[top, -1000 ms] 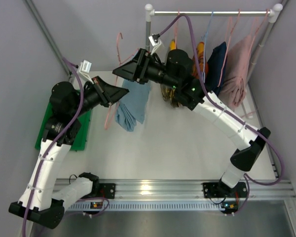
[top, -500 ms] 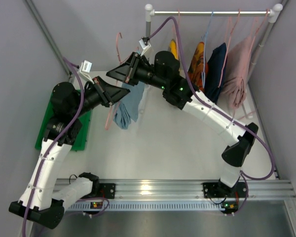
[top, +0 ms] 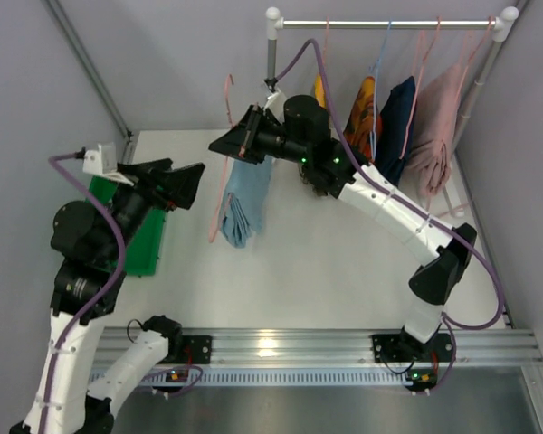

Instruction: Remove the trousers from the hanger

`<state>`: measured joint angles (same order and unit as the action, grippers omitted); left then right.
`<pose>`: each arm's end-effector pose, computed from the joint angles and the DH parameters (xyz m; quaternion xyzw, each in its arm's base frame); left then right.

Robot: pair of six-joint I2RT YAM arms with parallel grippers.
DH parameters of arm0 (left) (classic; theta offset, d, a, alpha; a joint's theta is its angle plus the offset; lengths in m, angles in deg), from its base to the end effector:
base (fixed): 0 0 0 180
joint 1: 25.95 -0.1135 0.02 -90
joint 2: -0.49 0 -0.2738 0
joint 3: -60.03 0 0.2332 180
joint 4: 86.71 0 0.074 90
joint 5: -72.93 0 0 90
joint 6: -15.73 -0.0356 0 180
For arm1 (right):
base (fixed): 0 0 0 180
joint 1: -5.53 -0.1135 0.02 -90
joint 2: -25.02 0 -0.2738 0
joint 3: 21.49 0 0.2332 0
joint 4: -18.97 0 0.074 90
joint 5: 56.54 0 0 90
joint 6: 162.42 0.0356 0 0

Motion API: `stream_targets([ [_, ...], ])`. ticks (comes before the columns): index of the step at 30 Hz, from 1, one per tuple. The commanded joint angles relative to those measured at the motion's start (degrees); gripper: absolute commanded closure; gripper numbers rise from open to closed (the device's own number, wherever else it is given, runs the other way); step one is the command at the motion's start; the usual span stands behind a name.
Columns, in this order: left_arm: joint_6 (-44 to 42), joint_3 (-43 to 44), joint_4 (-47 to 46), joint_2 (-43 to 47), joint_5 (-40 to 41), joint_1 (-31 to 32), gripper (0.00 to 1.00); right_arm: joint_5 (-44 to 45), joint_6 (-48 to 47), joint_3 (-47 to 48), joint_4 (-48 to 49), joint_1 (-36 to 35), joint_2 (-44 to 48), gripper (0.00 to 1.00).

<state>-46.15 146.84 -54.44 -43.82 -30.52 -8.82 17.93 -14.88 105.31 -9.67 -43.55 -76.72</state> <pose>0.0959 -0.0382 0.4816 0.0285 0.6425 -0.3625 0.6745 0.2516 0.3048 0.4736 -0.0390 0.7270 0.6028 0.3264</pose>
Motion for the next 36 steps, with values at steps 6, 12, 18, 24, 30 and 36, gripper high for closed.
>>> stream_targets([
  [6,-18.6,-12.2,3.2,11.52,21.82,0.01,0.01,-1.43,-3.05,1.4,9.08,1.97,11.55,1.0],
  [12,-25.65,-25.2,3.11,20.4,11.17,0.01,0.01,-1.43,-2.61,2.18,9.08,3.29,12.61,1.0],
  [18,-27.68,-33.74,0.57,24.62,-1.38,0.01,0.01,-0.03,-2.26,6.4,8.47,3.99,12.09,1.0],
  [24,-24.96,-40.95,-8.82,23.84,-9.56,0.01,0.01,1.81,-0.67,7.63,7.5,4.08,11.73,1.0],
  [30,-22.06,-43.95,-22.01,16.29,-12.83,0.01,0.01,3.22,0.82,10.44,6.44,3.9,9.8,1.0],
  [36,-18.9,-42.72,-31.59,8.55,-12.39,0.45,0.01,3.22,1.35,12.55,6.71,3.73,8.4,1.0],
])
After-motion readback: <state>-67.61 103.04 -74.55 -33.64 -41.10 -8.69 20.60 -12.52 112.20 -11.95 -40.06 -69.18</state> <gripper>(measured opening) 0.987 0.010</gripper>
